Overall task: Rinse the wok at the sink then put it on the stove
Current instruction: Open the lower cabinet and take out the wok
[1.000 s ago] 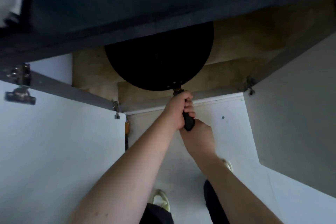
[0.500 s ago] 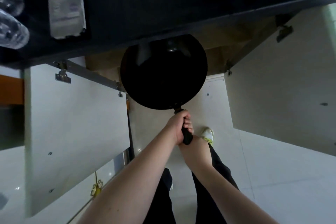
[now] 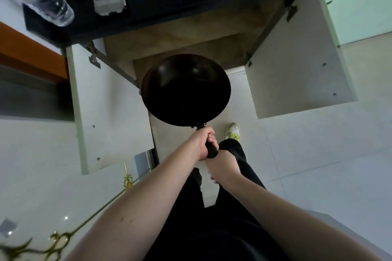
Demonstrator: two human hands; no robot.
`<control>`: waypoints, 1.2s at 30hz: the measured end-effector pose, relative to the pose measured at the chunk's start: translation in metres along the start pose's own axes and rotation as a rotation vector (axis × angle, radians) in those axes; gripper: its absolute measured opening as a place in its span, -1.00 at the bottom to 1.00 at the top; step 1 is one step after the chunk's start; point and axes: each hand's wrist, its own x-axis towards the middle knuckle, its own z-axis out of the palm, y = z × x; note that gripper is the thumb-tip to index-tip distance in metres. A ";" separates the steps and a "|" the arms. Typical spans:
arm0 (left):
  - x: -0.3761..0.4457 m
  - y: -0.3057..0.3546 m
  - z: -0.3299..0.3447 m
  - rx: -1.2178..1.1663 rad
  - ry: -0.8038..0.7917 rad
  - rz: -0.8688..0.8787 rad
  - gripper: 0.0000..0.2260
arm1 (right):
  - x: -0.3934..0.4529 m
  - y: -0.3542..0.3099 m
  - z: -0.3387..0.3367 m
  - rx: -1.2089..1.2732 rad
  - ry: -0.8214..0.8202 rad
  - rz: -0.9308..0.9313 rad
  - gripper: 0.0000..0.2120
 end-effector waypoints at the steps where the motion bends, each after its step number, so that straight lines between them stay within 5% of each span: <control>1: -0.007 -0.006 -0.003 0.014 -0.004 -0.008 -0.64 | -0.011 0.002 0.004 0.029 0.019 0.000 -0.76; 12: -0.083 -0.061 0.008 0.154 -0.093 0.005 -0.65 | -0.118 0.025 -0.002 0.104 0.126 0.001 -0.82; 23: -0.123 -0.082 0.072 0.344 -0.158 0.119 -0.65 | -0.150 0.054 -0.043 0.660 0.131 -0.029 -0.90; 36: -0.166 -0.101 0.137 0.632 -0.260 0.164 -0.65 | -0.169 0.075 -0.078 1.312 -0.284 -0.135 -0.78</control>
